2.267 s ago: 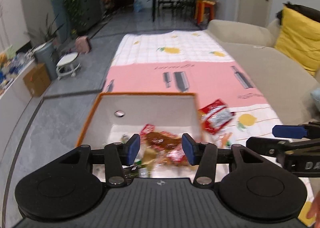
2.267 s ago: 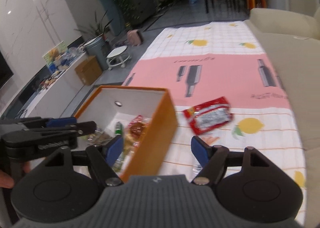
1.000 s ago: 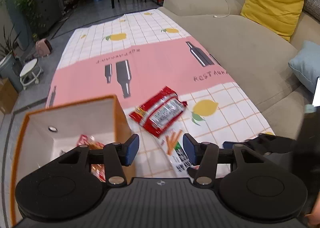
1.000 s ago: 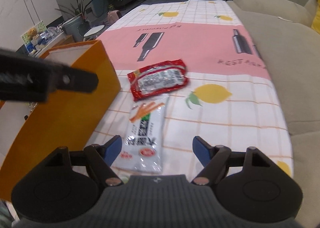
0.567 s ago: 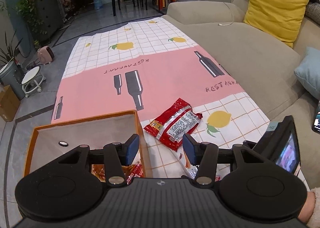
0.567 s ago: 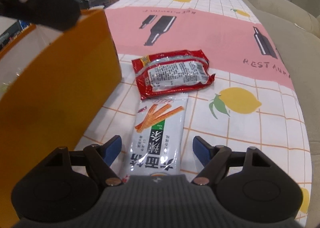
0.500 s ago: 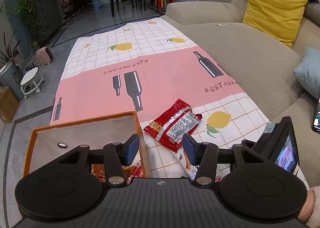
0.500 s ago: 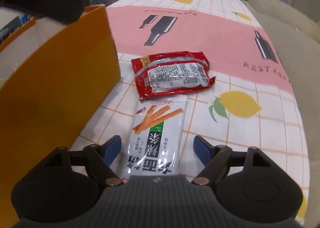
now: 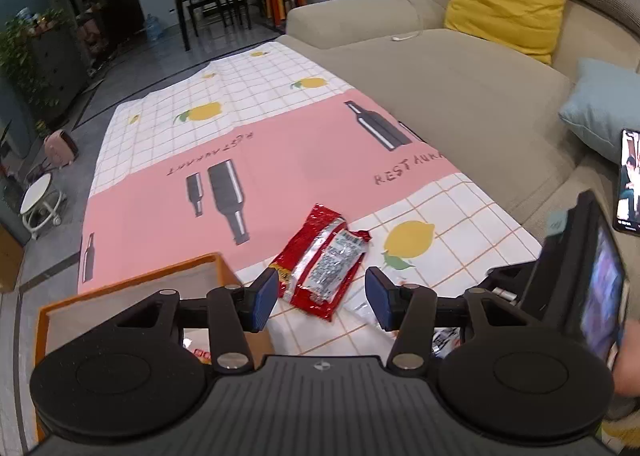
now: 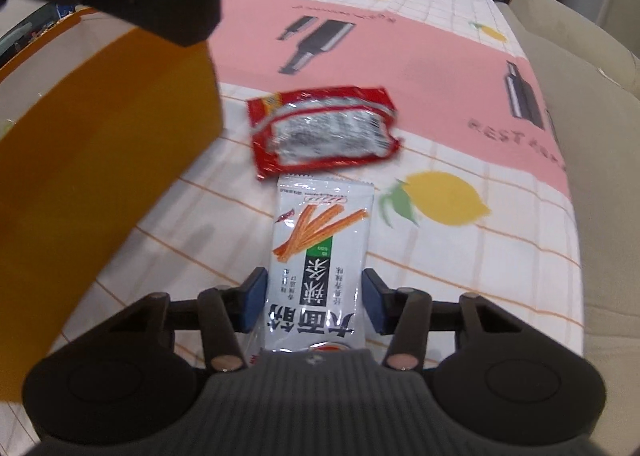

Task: Organize snacks
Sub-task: 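Grasp the white stick-snack pack with the right gripper while the left grasps the red packet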

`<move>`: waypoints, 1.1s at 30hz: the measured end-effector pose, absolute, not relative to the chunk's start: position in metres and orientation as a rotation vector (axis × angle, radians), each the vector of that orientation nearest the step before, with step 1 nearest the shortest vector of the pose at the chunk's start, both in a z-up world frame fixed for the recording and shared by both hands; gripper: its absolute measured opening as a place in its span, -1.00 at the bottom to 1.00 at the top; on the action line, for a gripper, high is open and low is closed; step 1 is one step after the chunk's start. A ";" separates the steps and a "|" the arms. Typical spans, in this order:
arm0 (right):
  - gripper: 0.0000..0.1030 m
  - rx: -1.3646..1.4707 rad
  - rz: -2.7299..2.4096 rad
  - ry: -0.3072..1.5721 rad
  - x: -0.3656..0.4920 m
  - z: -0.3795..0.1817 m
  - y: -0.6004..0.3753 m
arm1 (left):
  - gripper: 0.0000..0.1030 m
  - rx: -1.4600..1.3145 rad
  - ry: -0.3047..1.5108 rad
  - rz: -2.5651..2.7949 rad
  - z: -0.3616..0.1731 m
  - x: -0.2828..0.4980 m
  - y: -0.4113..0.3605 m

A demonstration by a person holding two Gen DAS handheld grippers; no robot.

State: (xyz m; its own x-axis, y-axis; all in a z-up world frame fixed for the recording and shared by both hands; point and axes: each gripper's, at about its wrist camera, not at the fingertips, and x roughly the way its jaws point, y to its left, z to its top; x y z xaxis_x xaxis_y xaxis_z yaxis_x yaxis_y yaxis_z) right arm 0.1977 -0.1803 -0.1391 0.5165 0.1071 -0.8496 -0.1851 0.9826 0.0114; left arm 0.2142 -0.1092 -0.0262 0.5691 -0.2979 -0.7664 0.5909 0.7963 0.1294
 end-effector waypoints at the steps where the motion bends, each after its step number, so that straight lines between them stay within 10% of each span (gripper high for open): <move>1: -0.05 -0.082 0.165 1.018 0.196 -0.139 -0.186 | 0.14 0.401 0.812 -0.542 -0.027 0.214 -0.111; 33: 0.39 0.047 0.124 0.975 0.176 -0.141 -0.283 | 0.77 0.857 1.064 -0.714 -0.119 0.322 -0.190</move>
